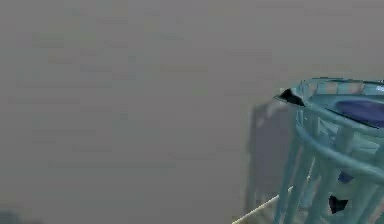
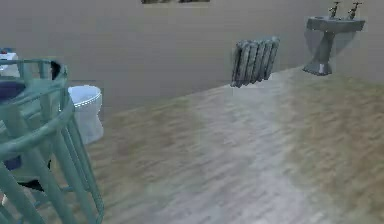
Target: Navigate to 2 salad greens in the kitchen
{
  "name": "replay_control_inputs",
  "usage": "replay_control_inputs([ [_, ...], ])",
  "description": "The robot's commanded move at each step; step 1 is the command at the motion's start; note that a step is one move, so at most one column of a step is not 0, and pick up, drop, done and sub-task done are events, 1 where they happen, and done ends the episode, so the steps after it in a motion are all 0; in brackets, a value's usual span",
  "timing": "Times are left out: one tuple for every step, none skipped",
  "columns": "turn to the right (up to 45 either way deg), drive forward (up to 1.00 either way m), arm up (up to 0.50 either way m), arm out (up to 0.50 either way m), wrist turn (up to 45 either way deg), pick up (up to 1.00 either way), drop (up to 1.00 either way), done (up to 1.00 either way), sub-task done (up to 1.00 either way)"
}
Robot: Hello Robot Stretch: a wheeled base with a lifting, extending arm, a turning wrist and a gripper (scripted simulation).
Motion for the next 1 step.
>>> replay_control_inputs([
  [45.0, 0.00, 0.00, 0.00, 0.0, 0.00, 0.00, 0.00, 0.00],
])
